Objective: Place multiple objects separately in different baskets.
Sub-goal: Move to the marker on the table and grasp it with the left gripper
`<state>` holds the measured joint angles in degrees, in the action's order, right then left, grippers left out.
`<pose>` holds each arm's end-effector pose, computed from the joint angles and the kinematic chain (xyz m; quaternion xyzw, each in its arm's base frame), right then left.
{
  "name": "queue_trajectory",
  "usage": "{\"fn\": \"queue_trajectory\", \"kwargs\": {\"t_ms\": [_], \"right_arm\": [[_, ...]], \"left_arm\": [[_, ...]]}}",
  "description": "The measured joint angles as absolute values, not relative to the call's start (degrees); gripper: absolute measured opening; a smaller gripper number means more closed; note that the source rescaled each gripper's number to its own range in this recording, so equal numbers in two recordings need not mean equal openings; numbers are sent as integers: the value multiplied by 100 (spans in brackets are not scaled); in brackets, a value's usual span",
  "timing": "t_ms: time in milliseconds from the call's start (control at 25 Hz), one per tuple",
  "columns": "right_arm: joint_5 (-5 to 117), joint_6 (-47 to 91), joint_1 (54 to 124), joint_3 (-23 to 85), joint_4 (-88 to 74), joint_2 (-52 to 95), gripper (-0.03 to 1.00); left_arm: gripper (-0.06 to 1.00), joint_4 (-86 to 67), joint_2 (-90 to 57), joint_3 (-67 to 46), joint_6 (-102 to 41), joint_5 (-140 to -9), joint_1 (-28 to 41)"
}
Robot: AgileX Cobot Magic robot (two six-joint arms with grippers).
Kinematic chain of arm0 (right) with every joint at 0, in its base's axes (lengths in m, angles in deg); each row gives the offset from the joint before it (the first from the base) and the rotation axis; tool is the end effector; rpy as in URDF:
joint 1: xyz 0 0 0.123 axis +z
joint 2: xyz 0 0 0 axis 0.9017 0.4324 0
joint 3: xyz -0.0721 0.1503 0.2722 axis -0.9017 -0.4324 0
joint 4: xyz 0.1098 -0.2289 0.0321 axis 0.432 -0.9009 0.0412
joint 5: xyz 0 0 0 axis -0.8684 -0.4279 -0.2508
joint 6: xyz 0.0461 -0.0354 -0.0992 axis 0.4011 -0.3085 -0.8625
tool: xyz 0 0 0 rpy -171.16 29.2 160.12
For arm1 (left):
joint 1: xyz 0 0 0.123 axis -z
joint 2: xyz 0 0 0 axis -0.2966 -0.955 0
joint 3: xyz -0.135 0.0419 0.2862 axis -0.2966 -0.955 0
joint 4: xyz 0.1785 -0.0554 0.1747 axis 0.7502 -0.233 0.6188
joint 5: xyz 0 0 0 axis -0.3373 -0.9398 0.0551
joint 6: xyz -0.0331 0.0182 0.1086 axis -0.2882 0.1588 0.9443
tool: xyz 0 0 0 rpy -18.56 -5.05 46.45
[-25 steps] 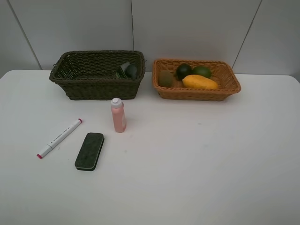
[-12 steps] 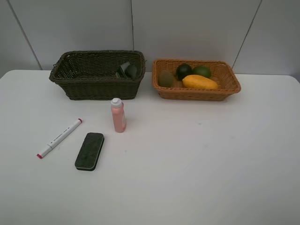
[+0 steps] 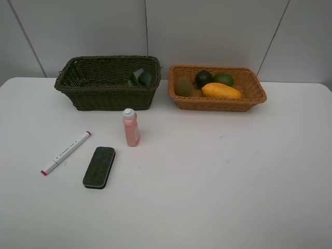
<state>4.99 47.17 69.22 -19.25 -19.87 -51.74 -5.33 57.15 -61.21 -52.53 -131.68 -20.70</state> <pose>-0.0158 -0.0107 0.2747 -0.0182 0.8451 -0.0142 0.5341 -0.0155 -0.0173 0.2697 0.0693 0.8463 -0.0091 0.5281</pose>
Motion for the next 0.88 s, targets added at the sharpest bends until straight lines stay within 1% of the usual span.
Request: {"fn": "queue_trajectory", "kwargs": {"t_ms": [880], "right_arm": [[499, 4717, 6922, -1925, -1987, -5174, 100]], "left_arm": [[100, -511, 5587, -6121, -5440, -13168, -2070]]}}
